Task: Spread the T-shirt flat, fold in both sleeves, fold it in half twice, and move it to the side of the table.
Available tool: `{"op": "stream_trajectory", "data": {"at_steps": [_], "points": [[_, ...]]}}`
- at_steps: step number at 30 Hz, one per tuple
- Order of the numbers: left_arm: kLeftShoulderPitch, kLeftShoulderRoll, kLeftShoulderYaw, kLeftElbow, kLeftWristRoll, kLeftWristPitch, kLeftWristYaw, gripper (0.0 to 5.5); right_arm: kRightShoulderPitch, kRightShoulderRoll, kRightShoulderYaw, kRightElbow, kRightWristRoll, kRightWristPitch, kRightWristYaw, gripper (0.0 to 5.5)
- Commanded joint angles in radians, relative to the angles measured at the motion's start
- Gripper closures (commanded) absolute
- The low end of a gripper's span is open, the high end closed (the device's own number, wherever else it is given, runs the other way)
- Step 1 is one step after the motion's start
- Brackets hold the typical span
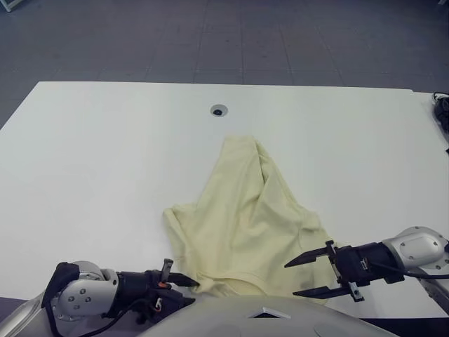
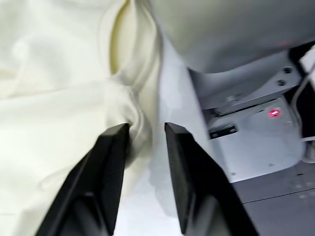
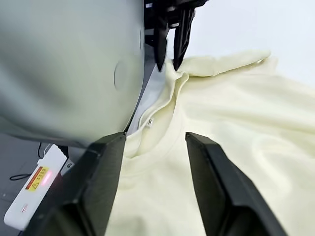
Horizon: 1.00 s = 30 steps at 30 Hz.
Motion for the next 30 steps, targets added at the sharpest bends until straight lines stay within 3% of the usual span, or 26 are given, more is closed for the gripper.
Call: {"op": "stream_trajectory", "data": {"at_steps": [1, 5, 10, 13, 17, 20, 23, 30], "points": [[0.012, 0.003, 0.086, -0.039, -0.243, 0.043, -0.053, 3.28, -0.021, 0.013, -0.033, 0.005, 0.021, 0.039, 0.036, 2.48], [-0.095, -0.022, 0.164, -0.029, -0.49, 0.101, -0.065, 2.65, -0.149, 0.132, -0.038, 0.077, -0.07, 0.012, -0.075, 1.87], [-0.449, -0.104, 0.135, 0.105, -0.618, 0.209, 0.029, 1.83, -0.485, 0.337, 0.014, 0.345, -0.418, -0.11, -0.342, 1.08], [-0.7, -0.216, -0.004, 0.262, -0.309, 0.201, 0.196, 1.34, -0.653, 0.371, 0.062, 0.58, -0.699, -0.277, -0.501, 0.61], [-0.941, -0.36, -0.238, 0.531, 0.15, 0.071, 0.361, 0.64, -0.83, 0.425, 0.121, 0.818, -0.846, -0.378, -0.603, 0.1], [-1.055, -0.484, -0.335, 0.7, 0.267, 0.03, 0.441, 0.15, -0.934, 0.457, 0.176, 0.97, -0.934, -0.433, -0.648, 0.1], [-1.137, -0.556, -0.424, 0.882, 0.422, -0.04, 0.524, 0.12, -1.004, 0.486, 0.24, 1.124, -1.016, -0.492, -0.669, 0.1], [-1.186, -0.603, -0.506, 1.13, 0.583, -0.164, 0.617, 0.12, -1.067, 0.522, 0.349, 1.381, -1.136, -0.589, -0.708, 0.1]]}}
